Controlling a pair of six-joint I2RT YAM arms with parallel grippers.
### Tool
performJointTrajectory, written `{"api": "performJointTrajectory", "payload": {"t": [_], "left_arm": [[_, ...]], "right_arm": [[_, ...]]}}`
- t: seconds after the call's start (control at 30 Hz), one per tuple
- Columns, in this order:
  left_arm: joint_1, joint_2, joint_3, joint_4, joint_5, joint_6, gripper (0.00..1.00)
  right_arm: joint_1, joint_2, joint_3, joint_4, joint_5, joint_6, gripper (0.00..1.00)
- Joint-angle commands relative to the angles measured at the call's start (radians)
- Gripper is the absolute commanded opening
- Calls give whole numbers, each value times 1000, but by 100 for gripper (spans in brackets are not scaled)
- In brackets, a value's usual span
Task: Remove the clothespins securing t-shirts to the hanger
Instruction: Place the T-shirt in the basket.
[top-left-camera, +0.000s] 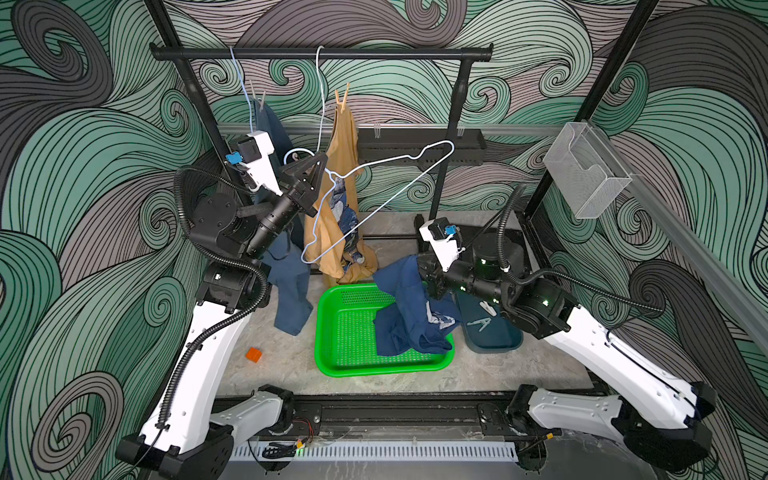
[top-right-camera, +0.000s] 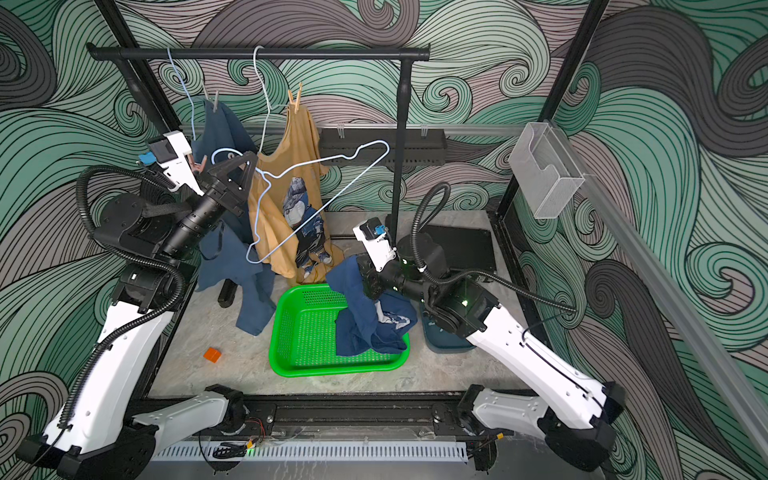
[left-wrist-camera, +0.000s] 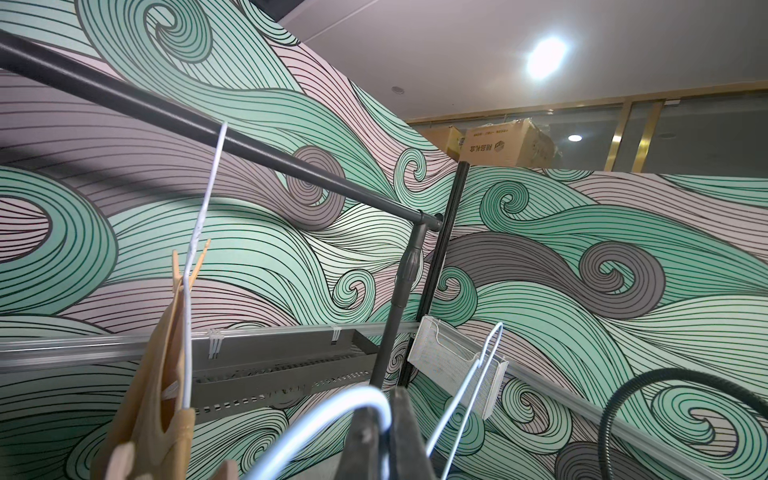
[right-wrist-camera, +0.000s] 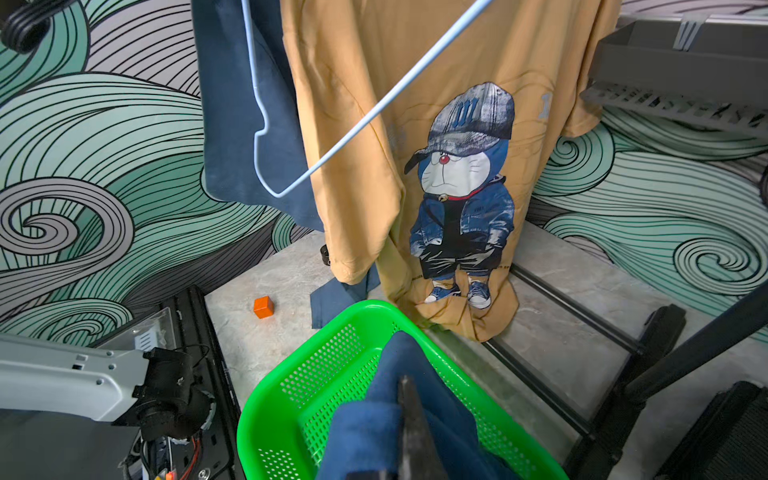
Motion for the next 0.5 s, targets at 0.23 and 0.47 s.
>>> {"api": "performJointTrajectory", "payload": {"t": [0.23,0.47], "left_arm": [[12,-36,34,-39,2,42,0],[13,-41,39,-127,5,86,0]], "right_arm": [[9,150,-248,-16,60,151,27],[18,118,-219,-56,95,125,88]]}}
